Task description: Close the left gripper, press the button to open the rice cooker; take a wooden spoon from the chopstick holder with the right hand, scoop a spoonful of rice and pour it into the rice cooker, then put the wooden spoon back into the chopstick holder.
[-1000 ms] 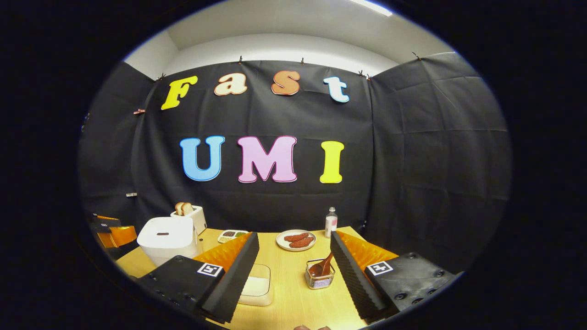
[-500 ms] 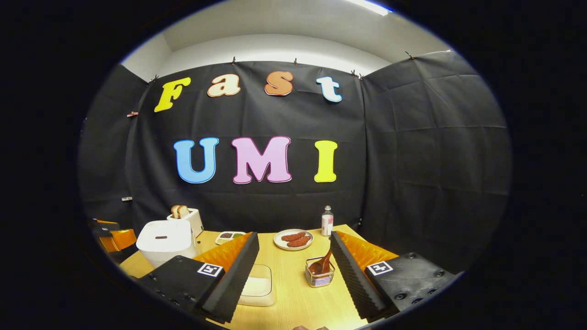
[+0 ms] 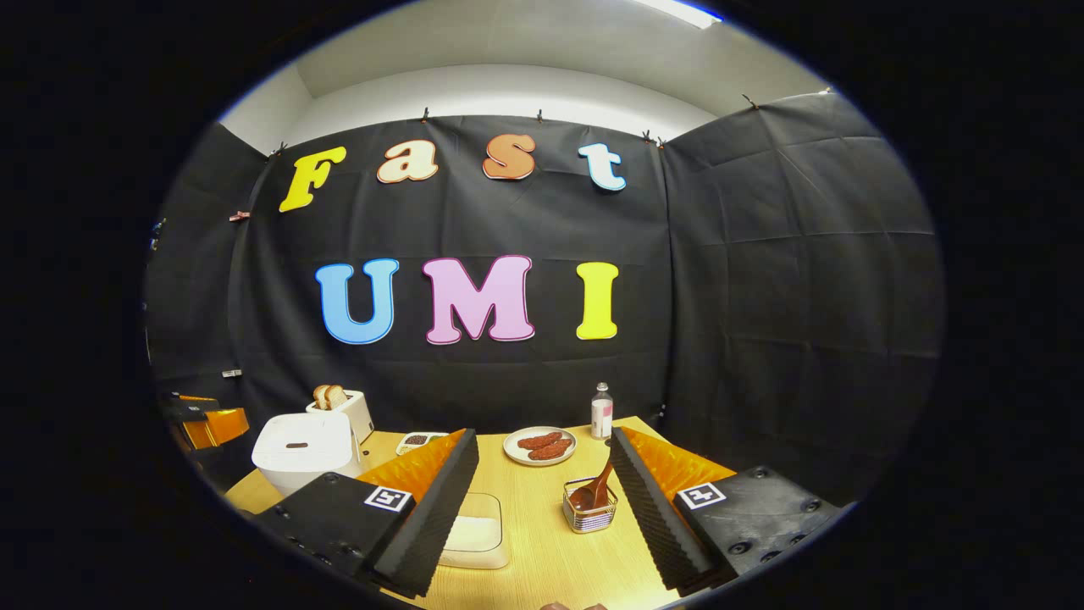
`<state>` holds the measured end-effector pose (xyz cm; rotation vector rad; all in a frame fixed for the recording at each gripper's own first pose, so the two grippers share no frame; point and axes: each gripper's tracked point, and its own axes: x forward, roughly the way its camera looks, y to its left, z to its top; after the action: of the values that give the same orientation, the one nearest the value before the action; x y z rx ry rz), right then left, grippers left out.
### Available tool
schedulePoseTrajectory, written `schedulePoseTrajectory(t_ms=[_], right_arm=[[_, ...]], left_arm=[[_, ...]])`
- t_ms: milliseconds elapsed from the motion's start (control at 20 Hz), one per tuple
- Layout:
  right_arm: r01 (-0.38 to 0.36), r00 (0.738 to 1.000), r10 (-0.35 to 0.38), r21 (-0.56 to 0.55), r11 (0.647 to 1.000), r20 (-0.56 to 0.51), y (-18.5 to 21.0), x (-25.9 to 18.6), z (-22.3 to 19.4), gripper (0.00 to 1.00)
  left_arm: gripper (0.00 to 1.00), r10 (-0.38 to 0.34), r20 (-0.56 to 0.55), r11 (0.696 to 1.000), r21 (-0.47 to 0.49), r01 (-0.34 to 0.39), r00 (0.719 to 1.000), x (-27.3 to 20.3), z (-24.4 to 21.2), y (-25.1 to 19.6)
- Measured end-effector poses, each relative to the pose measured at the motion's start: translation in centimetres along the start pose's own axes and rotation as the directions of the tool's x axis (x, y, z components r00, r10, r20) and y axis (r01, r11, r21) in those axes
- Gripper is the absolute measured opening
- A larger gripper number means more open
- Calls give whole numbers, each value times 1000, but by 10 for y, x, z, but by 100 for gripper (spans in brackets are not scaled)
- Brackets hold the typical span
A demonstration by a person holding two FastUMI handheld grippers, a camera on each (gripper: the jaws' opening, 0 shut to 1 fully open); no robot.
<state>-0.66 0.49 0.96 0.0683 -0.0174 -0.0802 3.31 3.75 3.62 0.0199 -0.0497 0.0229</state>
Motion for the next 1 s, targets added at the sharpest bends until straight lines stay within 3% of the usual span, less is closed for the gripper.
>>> schedulePoseTrajectory(t_ms=[250,550,800,1000], right_arm=[[34,999,-34,-9,999,-13,-9,1,-1,98],[95,995,-95,-9,995,-43,-24,0,-7,98],[145,986,-148,-35,989,-72,-37,0,-13,98],[171,981,-174,-43,984,-84,-47,-2,-12,98]], left_arm=[[85,-25,-16,998,-54,24,1000,33,16,22],[52,12,-96,999,-42,-16,995,86,3,58],[10,16,-154,998,-63,-26,988,124,-17,73],[6,-31,-243,989,-147,-5,970,158,-52,68]])
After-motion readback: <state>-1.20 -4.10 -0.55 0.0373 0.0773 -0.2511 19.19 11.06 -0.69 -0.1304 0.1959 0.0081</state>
